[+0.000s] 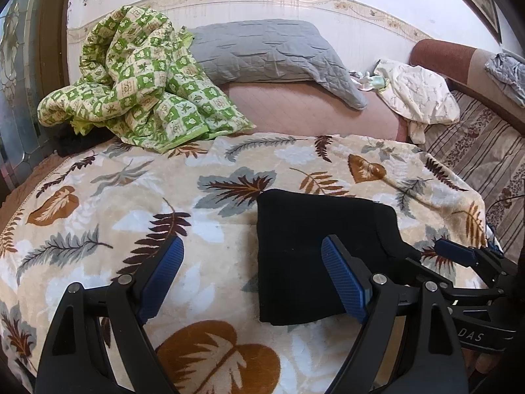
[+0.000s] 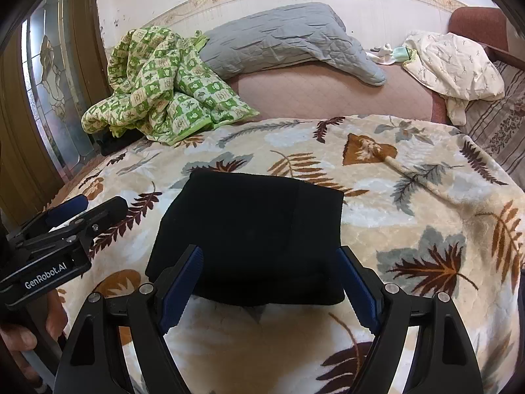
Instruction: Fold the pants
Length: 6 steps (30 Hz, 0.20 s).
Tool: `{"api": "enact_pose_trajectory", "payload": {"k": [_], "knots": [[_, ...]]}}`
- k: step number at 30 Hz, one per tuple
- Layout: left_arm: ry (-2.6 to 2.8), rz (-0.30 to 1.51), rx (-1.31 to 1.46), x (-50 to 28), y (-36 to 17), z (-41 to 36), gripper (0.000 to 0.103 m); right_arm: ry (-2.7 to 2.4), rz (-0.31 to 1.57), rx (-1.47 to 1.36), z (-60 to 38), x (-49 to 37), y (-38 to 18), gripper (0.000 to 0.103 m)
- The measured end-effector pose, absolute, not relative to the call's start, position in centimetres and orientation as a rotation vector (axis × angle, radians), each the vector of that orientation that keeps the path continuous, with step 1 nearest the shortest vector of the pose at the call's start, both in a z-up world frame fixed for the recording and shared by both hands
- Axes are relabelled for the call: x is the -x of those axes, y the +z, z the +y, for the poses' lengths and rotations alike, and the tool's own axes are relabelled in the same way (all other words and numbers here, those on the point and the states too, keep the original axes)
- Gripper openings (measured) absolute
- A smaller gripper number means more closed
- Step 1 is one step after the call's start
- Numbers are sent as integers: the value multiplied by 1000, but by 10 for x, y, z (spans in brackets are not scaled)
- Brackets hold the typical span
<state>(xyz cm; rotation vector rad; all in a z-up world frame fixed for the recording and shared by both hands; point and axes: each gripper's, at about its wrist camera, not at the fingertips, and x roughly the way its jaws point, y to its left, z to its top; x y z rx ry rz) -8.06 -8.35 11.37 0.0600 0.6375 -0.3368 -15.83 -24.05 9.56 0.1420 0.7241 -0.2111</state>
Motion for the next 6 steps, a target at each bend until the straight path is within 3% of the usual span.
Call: {"api": "enact_pose_trajectory", "payload": {"k": [6], "knots": [[-352,600,-70,89,117,-80,87,-221,719,-143,-243,165,96,83]]}}
